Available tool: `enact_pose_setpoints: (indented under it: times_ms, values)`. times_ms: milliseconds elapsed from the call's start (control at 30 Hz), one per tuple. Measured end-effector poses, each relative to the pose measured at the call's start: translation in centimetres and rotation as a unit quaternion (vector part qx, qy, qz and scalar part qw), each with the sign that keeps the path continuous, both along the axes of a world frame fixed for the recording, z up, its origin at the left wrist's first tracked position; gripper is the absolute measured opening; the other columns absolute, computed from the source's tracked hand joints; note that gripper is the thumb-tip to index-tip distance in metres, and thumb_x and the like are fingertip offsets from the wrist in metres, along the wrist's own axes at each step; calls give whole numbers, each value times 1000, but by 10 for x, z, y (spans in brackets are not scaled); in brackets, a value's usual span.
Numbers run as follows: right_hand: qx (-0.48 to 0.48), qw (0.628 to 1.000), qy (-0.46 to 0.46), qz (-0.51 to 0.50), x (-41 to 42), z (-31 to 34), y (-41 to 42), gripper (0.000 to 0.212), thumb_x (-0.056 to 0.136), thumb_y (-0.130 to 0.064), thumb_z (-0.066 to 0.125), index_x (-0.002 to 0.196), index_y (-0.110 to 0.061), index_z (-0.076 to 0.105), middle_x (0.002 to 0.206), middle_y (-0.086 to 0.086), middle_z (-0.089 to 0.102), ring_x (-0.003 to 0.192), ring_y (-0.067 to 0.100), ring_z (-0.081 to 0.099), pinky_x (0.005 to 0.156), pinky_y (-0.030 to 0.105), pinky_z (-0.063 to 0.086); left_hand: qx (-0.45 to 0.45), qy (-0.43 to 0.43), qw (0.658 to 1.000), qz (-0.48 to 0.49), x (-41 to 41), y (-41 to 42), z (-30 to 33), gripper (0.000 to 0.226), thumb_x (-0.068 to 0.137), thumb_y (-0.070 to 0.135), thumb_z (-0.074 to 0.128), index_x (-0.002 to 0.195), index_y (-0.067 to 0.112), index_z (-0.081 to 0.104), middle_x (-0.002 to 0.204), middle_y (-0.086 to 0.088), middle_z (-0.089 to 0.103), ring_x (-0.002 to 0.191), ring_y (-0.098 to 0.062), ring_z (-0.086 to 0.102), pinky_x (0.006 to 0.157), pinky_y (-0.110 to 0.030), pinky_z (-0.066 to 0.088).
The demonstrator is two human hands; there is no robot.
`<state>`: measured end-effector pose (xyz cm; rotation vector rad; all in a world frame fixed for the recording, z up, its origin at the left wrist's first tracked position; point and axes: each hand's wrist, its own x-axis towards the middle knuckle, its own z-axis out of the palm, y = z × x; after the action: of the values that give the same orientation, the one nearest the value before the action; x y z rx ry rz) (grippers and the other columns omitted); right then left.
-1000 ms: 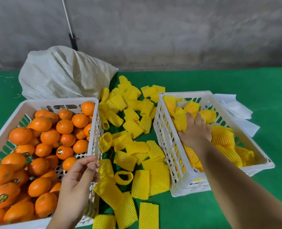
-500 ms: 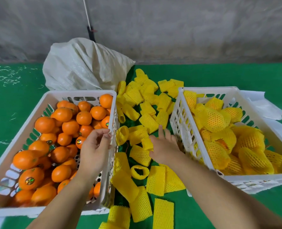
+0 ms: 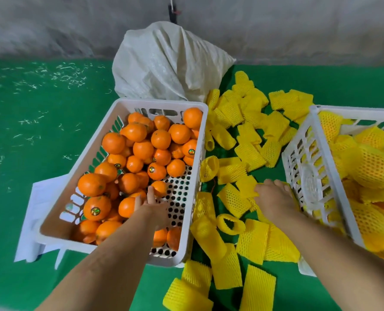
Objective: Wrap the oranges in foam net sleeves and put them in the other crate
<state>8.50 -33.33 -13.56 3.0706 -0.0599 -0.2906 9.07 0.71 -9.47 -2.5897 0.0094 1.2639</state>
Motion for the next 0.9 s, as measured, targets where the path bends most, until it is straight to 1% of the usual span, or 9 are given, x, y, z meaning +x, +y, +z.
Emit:
enact_pose_setpoints:
  times_ms: [100, 233, 400, 500, 600, 733, 767, 833, 900]
  values:
    - [182, 976, -97, -76, -1, 2, 3, 24, 98, -34, 63, 114, -16, 68, 104, 10, 60, 101, 35, 54, 82, 40, 39, 8, -18, 1000, -11, -3, -3, -9, 63, 106, 54, 50, 163, 33, 31, 170, -21, -28, 161, -42, 1, 129, -57, -1]
    - [490, 843, -91, -205, -12, 28, 35, 20, 98, -33, 66, 108, -18, 58, 95, -4, 58, 92, 23, 58, 75, 33, 43, -47, -152, 987, -35, 3, -5, -14, 81, 103, 37, 60, 164, 22, 8, 163, -17, 19, 141, -38, 47, 111, -46, 39]
    - [596, 760, -101, -239, -50, 57, 79, 14, 98, -39, 65, 97, -32, 53, 88, -11, 60, 69, 0, 57, 54, 13, 39, -67, -180, 981, -37, 16, -6, -25, 64, 105, 16, 54, 160, 21, 21, 156, -14, 25, 128, -35, 56, 94, -42, 49]
    - [652, 697, -131, -268, -68, 72, 97, 17, 98, -32, 67, 102, -30, 51, 91, -5, 62, 73, 12, 57, 52, 14, 44, -89, -155, 983, -30, 19, -5, -30, 61, 107, 9, 52, 162, 14, 26, 166, -17, 19, 142, -41, 42, 94, -46, 46]
    - [714, 629, -123, -281, -81, 79, 114, 47, 98, -21, 68, 126, -48, 42, 130, -8, 52, 108, 15, 59, 65, 19, 48, -79, -222, 972, 1, 20, -9, -28, 92, 96, 3, 63, 168, 20, 8, 166, -15, 11, 141, -36, 47, 81, -39, 48]
    - [694, 681, -114, -202, -89, 91, 126, 51, 103, -19, 60, 129, -63, 52, 125, -51, 49, 116, -29, 44, 82, 4, 41, -67, -199, 977, 38, 19, -8, -35, 80, 98, 11, 63, 165, 19, 20, 168, -14, 8, 155, -41, 21, 110, -50, 46]
    - [698, 680, -113, -195, -89, 93, 126, 44, 104, -20, 60, 126, -58, 57, 119, -49, 55, 112, -27, 49, 77, -1, 38, -71, -205, 976, 17, 19, -6, -38, 82, 97, 12, 64, 165, 20, 19, 169, -15, 7, 153, -41, 27, 109, -50, 46]
    - [716, 654, -119, -212, -89, 96, 125, 31, 106, -24, 57, 123, -48, 63, 114, -36, 63, 109, -16, 56, 84, 31, 51, -108, -208, 971, 43, 24, -6, -39, 87, 97, 13, 65, 166, 24, 14, 168, -14, 12, 146, -39, 42, 106, -45, 47]
    - [725, 635, -136, -229, -88, 100, 122, 25, 108, -31, 51, 122, -42, 69, 111, -34, 68, 105, -15, 61, 71, 10, 54, -232, -189, 936, 185, 25, -11, -39, 75, 103, 18, 60, 165, 16, 19, 166, -16, 25, 144, -39, 45, 88, -23, 55]
